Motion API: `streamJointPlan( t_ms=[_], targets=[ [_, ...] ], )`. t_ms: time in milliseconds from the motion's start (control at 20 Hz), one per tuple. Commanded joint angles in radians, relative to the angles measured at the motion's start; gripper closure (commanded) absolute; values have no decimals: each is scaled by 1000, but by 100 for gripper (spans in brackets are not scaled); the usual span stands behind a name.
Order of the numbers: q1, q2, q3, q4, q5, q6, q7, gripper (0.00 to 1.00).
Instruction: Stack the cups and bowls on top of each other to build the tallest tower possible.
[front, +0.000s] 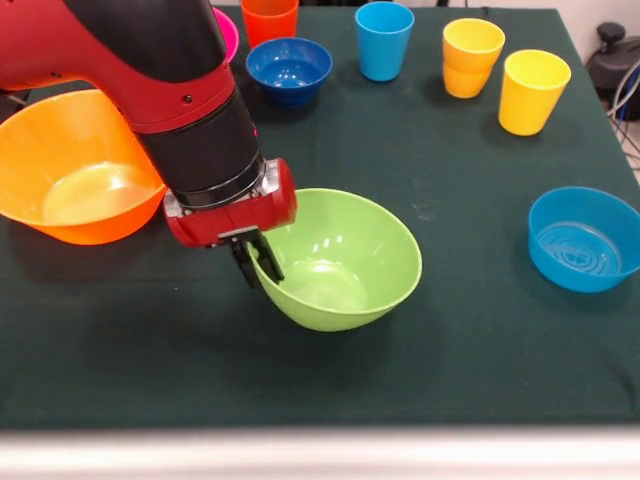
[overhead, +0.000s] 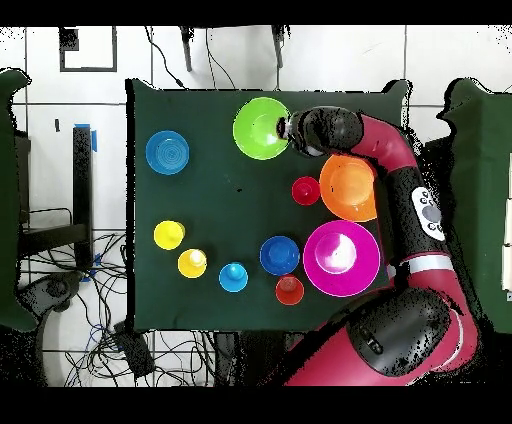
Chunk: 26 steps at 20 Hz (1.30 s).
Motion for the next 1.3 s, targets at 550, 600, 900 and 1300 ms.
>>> streamJointPlan(
  t_ms=[550,600,900,1300],
  targets=[
    [14,-64,-5,37,-83,89,-318,0],
    [15,-65,-5,38,-83,93,-321,0],
    [13,-65,3,41,-79,86,-321,0],
    [16,-74,7,46,-66,115,-324,0]
  ],
)
